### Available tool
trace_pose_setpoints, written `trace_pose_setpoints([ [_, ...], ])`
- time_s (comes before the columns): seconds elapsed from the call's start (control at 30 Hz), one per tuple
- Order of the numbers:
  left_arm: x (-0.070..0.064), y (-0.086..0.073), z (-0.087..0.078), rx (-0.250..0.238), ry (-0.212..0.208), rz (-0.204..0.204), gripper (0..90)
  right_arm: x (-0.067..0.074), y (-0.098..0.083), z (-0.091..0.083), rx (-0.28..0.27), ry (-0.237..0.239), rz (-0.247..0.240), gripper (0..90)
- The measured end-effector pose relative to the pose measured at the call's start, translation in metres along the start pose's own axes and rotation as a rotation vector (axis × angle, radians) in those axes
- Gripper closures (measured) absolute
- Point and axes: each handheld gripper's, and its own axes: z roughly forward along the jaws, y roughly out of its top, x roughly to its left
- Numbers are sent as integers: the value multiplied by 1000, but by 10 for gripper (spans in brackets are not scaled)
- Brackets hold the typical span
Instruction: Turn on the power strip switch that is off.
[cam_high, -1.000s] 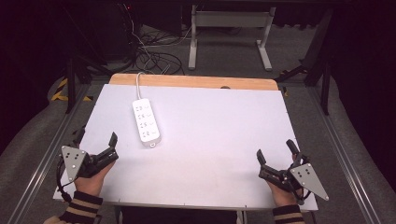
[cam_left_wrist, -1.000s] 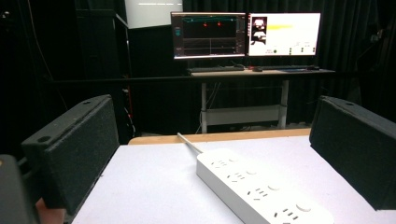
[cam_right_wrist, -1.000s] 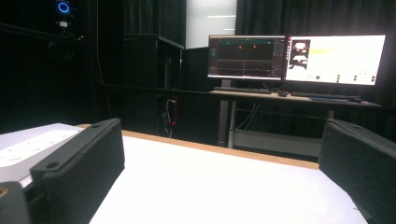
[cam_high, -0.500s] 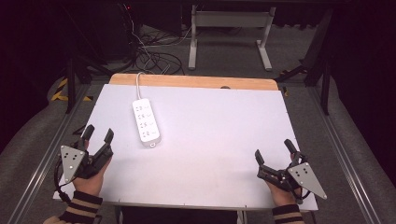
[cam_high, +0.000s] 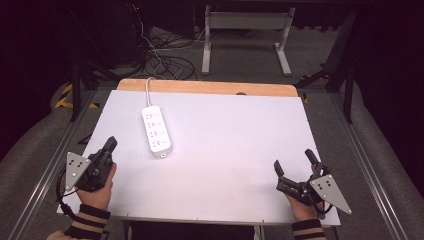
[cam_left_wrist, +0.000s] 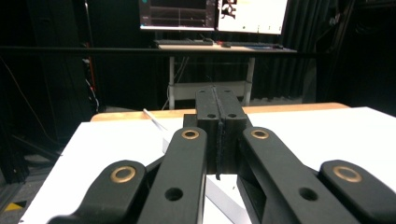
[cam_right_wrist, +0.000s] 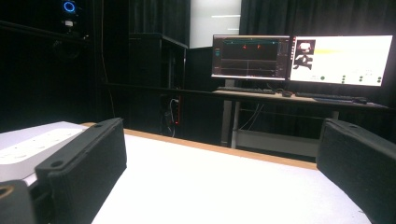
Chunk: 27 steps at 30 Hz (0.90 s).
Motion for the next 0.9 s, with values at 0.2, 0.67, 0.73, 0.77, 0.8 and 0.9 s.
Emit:
trace_pose_setpoints([
  [0.2, -2, 8, 7, 29, -22, 6, 900, -1, 0, 0, 0, 1, -2, 23],
  [0.67, -11, 52, 48, 142, -46, 155, 900, -1, 3, 6, 13, 8, 13, 34],
  [0.73, -11, 57, 52, 150, -46, 156, 900, -1, 3, 5, 13, 4, 10, 36],
  [0.77, -12, 64, 57, 161, -43, 173, 900, -2, 4, 5, 8, 4, 14, 35],
  [0.8, -13, 67, 60, 170, -42, 172, 900, -3, 5, 5, 6, 1, 13, 36],
  [0.9, -16, 87, 82, 236, -43, 197, 900, -3, 6, 5, 8, -6, 17, 36],
])
